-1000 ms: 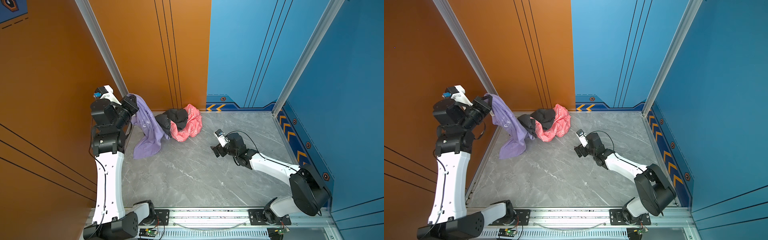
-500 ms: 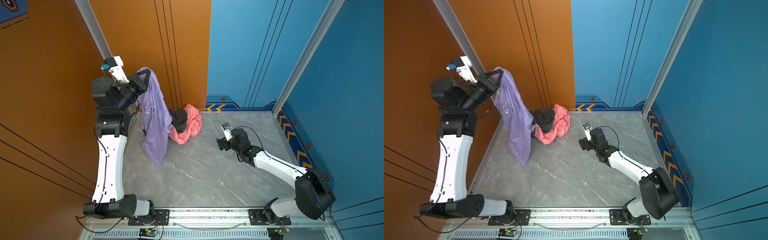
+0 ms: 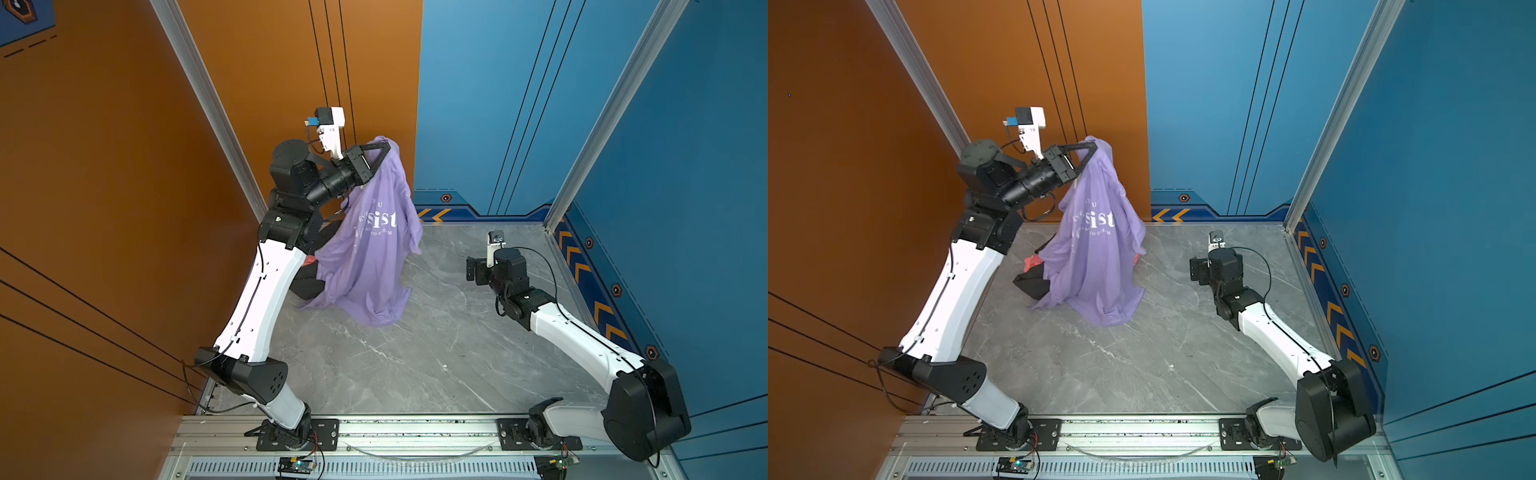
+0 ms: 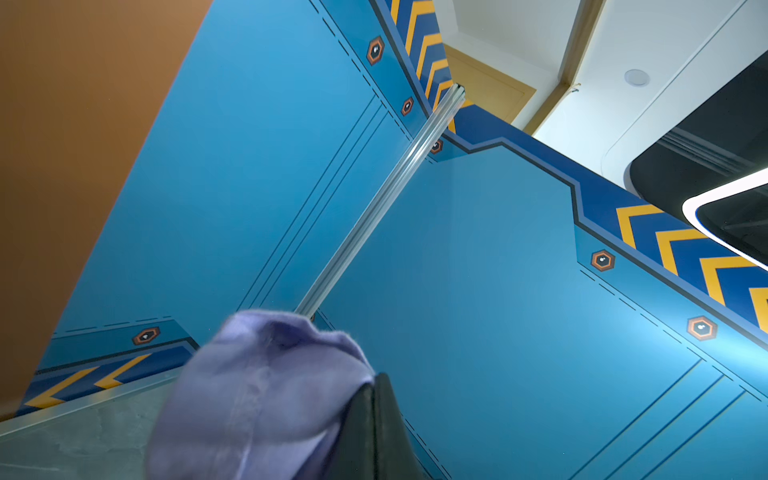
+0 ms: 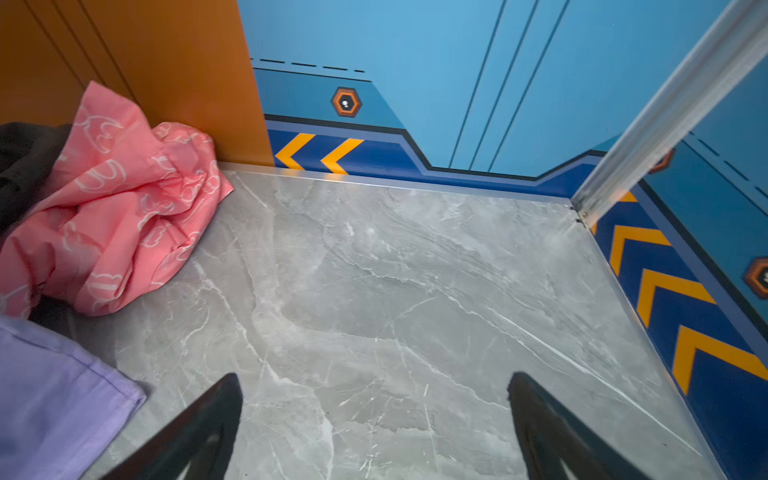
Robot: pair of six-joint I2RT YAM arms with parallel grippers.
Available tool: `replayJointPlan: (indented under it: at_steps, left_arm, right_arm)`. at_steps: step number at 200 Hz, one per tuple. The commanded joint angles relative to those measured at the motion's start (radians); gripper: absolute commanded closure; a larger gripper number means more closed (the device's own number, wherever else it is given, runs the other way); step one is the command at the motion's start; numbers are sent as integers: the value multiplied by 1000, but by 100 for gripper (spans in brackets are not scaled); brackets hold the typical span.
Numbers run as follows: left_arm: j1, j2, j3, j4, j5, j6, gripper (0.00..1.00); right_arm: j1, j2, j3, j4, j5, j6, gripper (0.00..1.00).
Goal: Pick out a specific cloth from the pile
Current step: 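Swing the left gripper toward the right gripper and drop the T-shirt on the table, then grasp the lavender T-shirt collar with the right gripper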
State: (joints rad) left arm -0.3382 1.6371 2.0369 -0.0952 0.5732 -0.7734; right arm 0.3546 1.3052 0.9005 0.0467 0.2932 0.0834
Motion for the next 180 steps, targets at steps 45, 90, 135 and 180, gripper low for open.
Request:
replayJointPlan:
  at_steps: [45,90,135,180]
  left_arm:
    - [-209,167,151,-447,-19,311,69]
    - [-253,137,83,-633,-146,488,19]
    - [-262,-33,-196,-640,-281,490,0]
    - [-260,-227,-454,-640,-347,427,1]
  right_arm:
    - [-117,-108,-53,-53,59,176,0]
    - [-155,-135,-58,-56,19,261,0]
    - [-140,-63,4,-76,-94,330,0]
    - [-44,104,127,-196,-139,371,4]
